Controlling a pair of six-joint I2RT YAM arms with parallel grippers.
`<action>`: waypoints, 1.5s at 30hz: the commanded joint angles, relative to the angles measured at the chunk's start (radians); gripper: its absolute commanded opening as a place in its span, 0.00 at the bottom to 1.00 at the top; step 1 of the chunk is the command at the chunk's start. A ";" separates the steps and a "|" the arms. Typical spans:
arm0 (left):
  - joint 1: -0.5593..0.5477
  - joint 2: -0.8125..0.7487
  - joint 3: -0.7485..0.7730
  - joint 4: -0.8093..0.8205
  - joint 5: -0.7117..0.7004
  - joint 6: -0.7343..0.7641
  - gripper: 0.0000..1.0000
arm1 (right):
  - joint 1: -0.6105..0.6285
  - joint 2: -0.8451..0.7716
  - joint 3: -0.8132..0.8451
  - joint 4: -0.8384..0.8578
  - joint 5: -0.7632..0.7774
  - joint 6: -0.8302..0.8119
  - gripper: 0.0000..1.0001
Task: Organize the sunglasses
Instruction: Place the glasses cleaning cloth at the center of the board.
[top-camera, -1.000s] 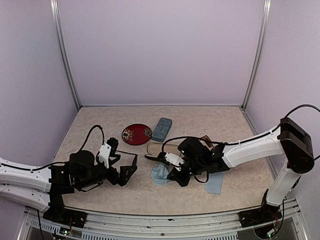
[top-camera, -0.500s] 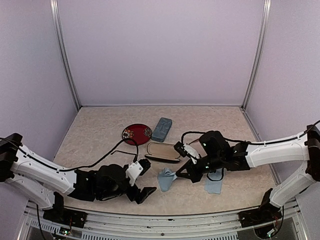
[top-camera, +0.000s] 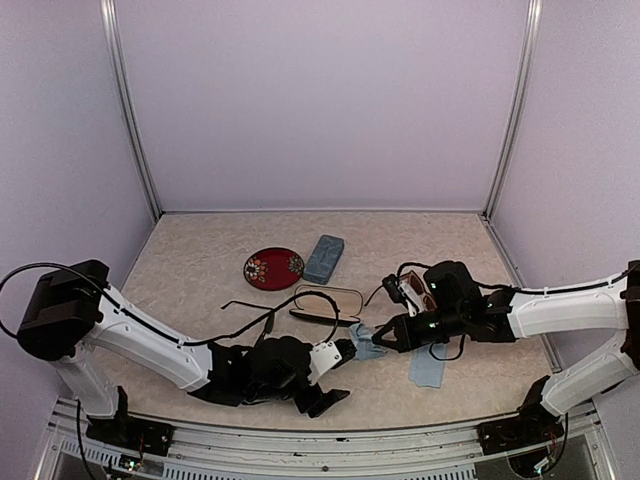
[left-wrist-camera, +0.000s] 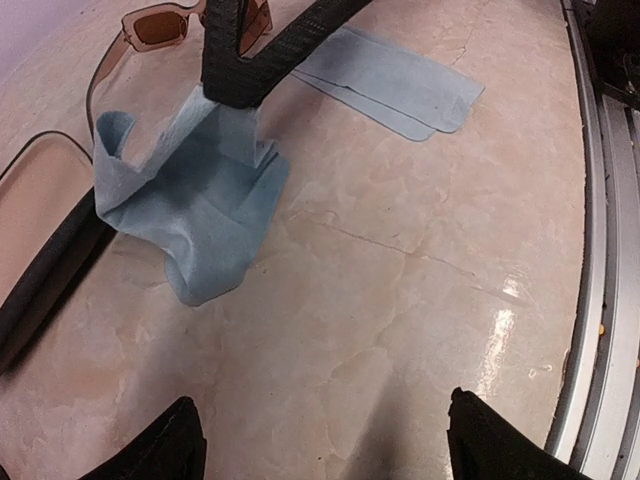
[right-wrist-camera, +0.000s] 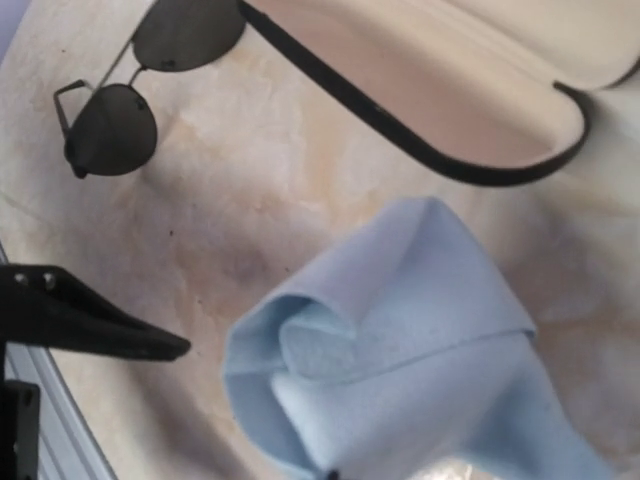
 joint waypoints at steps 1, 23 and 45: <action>-0.007 0.018 0.022 0.016 0.014 0.014 0.81 | -0.009 0.022 0.013 0.040 -0.049 0.030 0.00; -0.030 -0.652 -0.319 -0.278 -0.277 -0.224 0.83 | 0.314 0.348 0.299 -0.037 0.040 -0.055 0.39; 0.035 -0.492 -0.257 -0.229 -0.235 -0.276 0.83 | 0.189 0.452 0.318 -0.070 0.161 -0.121 0.41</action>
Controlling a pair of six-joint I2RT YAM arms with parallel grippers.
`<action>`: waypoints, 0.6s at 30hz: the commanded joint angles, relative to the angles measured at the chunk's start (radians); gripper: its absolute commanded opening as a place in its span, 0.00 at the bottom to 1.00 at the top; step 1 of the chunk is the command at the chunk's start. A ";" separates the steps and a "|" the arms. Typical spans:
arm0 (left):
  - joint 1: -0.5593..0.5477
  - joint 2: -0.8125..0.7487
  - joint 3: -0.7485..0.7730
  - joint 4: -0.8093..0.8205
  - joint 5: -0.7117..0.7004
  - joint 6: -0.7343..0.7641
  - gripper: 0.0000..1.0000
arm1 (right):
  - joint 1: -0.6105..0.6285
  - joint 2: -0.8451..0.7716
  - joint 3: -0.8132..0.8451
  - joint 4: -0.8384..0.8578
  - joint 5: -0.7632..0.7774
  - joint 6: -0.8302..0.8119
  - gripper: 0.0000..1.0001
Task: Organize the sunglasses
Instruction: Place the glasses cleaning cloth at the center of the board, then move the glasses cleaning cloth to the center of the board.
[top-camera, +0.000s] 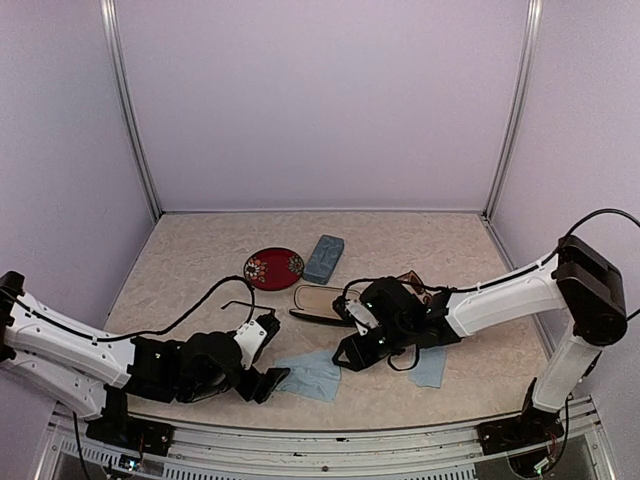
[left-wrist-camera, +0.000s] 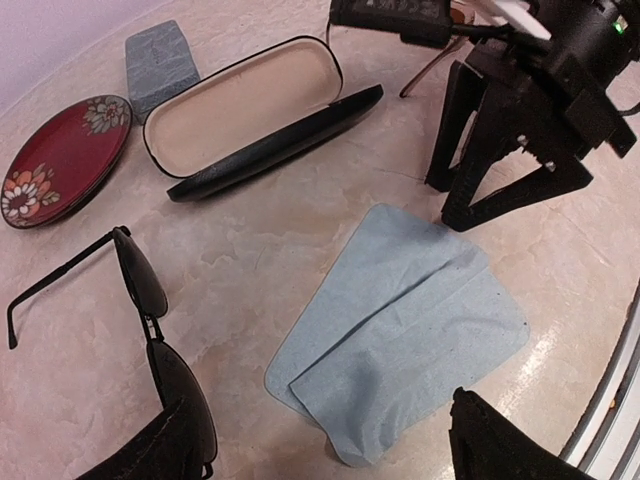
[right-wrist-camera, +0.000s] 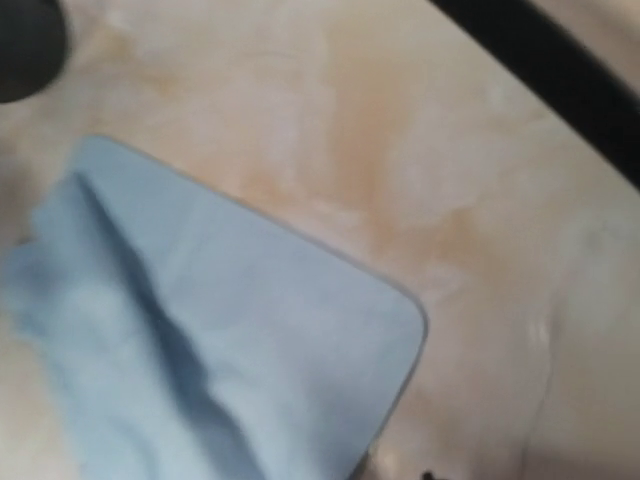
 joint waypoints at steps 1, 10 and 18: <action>0.012 -0.022 0.015 -0.003 0.008 -0.041 0.83 | -0.004 0.094 0.082 -0.020 0.002 -0.052 0.41; 0.019 -0.097 -0.019 -0.007 0.013 -0.051 0.83 | -0.002 0.208 0.168 -0.055 0.013 -0.104 0.32; 0.033 -0.124 -0.033 -0.005 0.023 -0.050 0.83 | 0.010 0.230 0.179 -0.079 0.060 -0.114 0.20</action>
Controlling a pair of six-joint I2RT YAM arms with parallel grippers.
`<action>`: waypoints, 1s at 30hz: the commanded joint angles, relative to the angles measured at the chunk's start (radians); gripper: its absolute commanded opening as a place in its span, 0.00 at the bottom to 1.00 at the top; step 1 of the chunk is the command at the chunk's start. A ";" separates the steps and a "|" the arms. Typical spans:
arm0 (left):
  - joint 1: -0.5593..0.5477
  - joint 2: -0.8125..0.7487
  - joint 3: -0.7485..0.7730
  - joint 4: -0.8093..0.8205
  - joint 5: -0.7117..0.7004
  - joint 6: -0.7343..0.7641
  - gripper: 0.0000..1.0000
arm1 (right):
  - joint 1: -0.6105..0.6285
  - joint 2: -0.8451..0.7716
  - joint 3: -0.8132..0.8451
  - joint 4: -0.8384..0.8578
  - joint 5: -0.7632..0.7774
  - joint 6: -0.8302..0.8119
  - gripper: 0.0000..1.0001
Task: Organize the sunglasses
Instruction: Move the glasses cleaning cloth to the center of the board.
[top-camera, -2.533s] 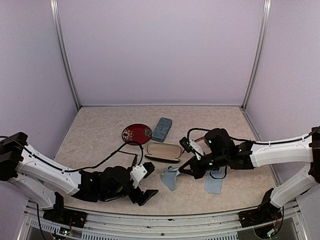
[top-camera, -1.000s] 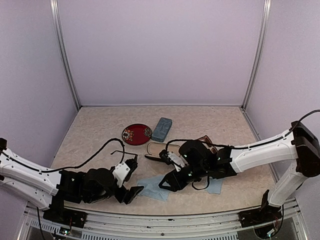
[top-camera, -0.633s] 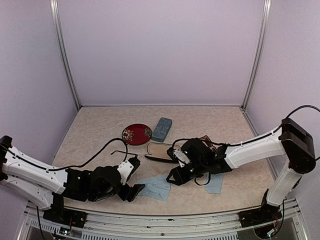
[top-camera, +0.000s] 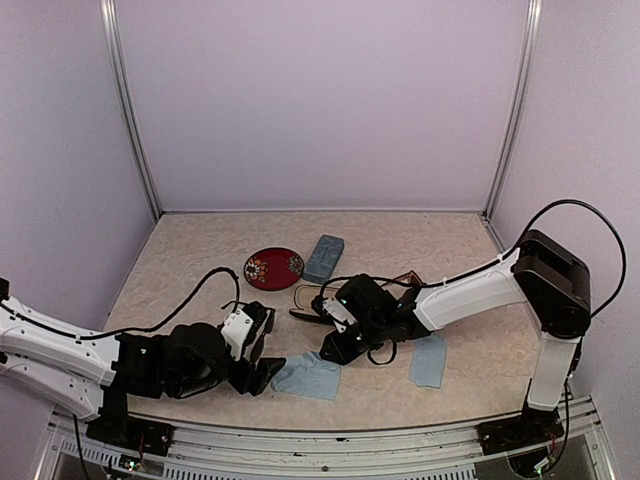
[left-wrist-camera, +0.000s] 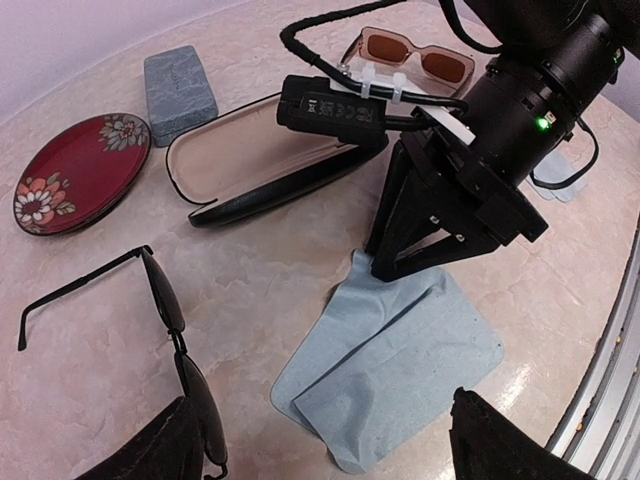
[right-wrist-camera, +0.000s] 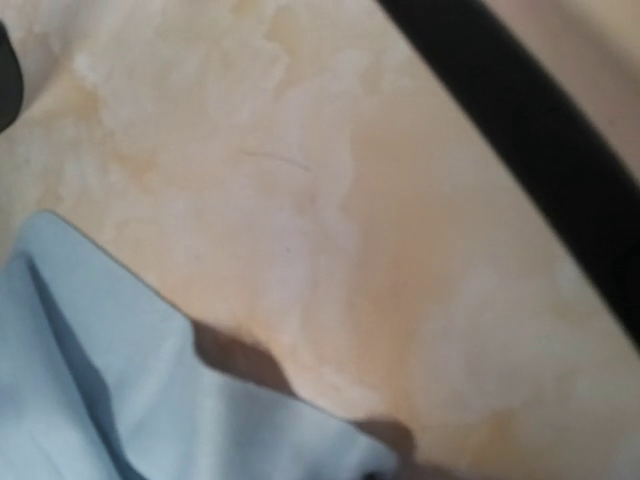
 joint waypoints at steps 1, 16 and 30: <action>0.011 -0.010 -0.012 0.001 0.015 -0.009 0.83 | 0.009 0.037 0.002 -0.056 0.049 -0.012 0.18; 0.029 0.227 0.146 0.017 0.139 0.075 0.79 | 0.009 -0.202 -0.228 -0.018 0.165 0.020 0.00; 0.161 0.613 0.450 -0.006 0.347 0.005 0.60 | 0.004 -0.271 -0.336 -0.005 0.205 0.066 0.00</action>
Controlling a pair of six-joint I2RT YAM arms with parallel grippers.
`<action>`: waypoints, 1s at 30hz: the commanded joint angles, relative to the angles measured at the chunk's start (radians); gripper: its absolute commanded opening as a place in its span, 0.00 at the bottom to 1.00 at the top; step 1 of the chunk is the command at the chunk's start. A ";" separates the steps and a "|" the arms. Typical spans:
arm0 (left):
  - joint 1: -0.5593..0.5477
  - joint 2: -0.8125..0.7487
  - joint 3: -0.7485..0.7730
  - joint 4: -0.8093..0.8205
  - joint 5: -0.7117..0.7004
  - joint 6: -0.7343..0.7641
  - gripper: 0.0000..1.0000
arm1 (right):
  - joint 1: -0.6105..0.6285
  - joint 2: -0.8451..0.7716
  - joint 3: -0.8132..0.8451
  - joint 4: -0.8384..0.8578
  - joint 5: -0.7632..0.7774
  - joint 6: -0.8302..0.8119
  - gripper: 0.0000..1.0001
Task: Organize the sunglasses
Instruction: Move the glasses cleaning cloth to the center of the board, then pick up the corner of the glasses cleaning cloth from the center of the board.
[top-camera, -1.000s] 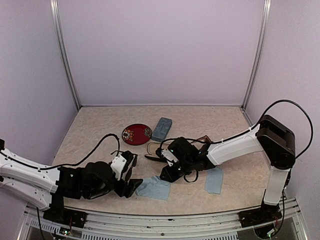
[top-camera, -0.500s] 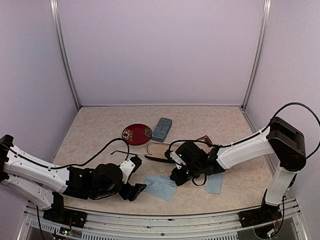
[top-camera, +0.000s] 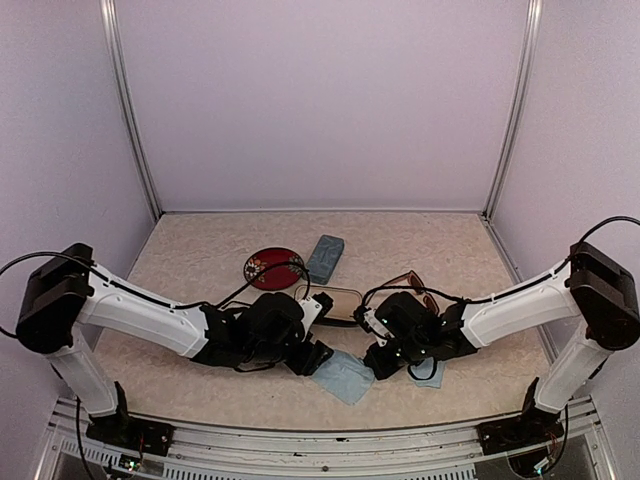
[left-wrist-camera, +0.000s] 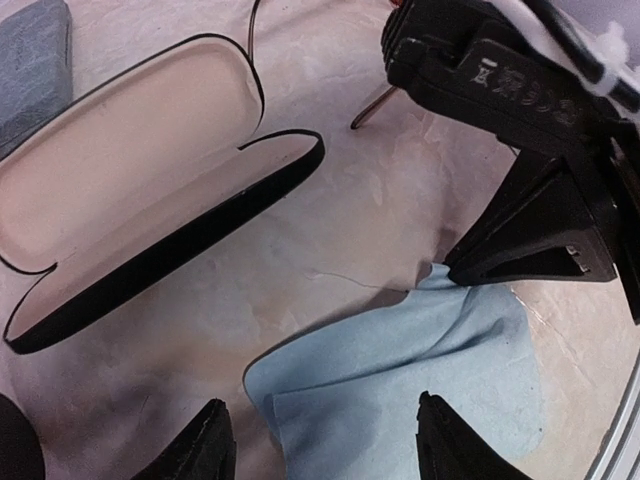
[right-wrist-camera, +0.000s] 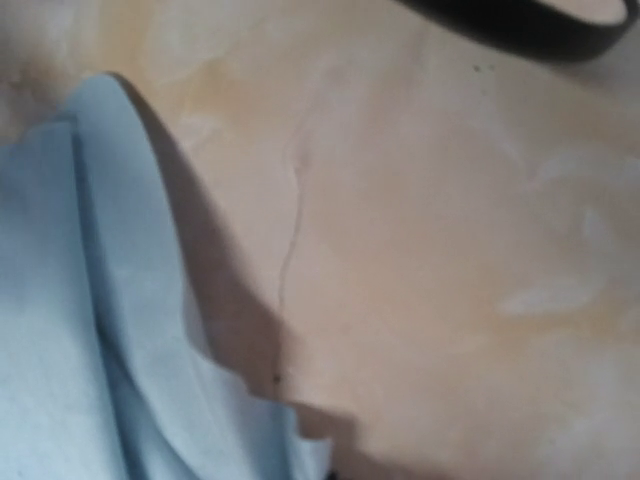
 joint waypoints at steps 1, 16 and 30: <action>0.027 0.095 0.081 -0.024 0.069 -0.049 0.59 | 0.003 0.006 -0.018 -0.001 0.019 0.025 0.00; 0.048 0.231 0.178 -0.069 0.076 -0.089 0.49 | 0.001 0.009 -0.019 0.012 0.009 0.017 0.00; 0.062 0.194 0.133 -0.058 0.041 -0.089 0.49 | -0.002 0.019 -0.020 0.024 -0.002 0.011 0.00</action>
